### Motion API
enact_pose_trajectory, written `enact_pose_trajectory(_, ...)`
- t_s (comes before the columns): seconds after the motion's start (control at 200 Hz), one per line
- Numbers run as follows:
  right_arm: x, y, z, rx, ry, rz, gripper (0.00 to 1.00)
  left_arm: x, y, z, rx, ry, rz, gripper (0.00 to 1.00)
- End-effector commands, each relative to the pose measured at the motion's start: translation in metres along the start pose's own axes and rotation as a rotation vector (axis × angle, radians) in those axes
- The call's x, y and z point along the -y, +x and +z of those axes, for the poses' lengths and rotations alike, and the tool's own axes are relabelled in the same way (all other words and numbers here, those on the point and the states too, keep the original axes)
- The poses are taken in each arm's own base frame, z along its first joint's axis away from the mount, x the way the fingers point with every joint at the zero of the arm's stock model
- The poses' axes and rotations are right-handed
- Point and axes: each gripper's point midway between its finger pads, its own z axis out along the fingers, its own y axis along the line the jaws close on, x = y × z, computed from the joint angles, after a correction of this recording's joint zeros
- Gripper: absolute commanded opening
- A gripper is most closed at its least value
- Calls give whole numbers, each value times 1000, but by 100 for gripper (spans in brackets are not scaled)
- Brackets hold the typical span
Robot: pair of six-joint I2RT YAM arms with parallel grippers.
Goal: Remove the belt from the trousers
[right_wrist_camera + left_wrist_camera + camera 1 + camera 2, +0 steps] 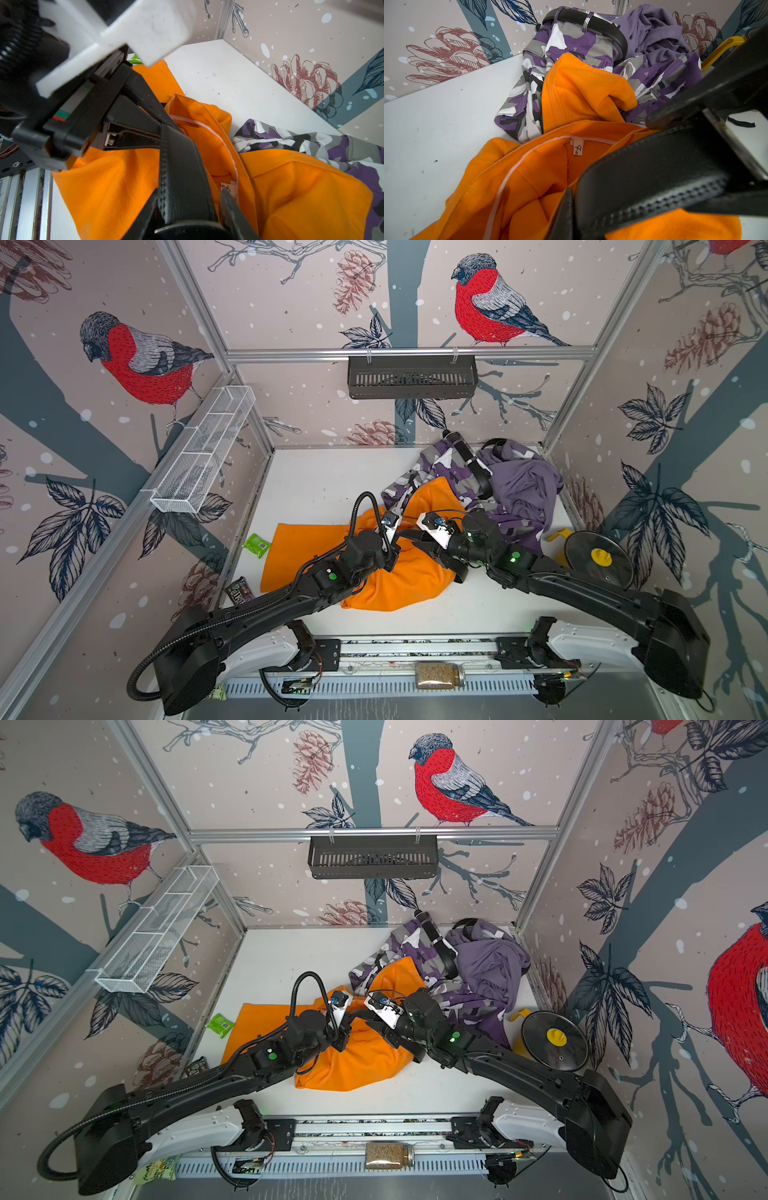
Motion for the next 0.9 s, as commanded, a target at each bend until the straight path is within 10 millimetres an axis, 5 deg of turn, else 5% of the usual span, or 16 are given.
enact_pose_trajectory(0.0, 8, 25, -5, -78, 27, 69, 2, -56, 23, -11, -57, -308, -52, 0)
enact_pose_trajectory(0.095, 8, 29, -8, -74, 13, 105, 2, -63, 21, -17, -34, -344, -64, 0)
enact_pose_trajectory(0.225, 5, 40, -4, -86, 7, 130, 10, -35, 10, -13, 27, -201, 45, 0)
enact_pose_trajectory(0.44, 23, 58, 1, -78, -2, 232, 19, -29, 28, 3, -22, -269, 102, 0)
enact_pose_trajectory(0.75, 12, 60, 12, -118, -15, 207, 78, -23, 22, -3, 57, -226, 82, 0)
enact_pose_trajectory(0.895, 10, 52, 15, -115, 30, 162, 93, -16, 25, 1, 31, -190, 82, 0)
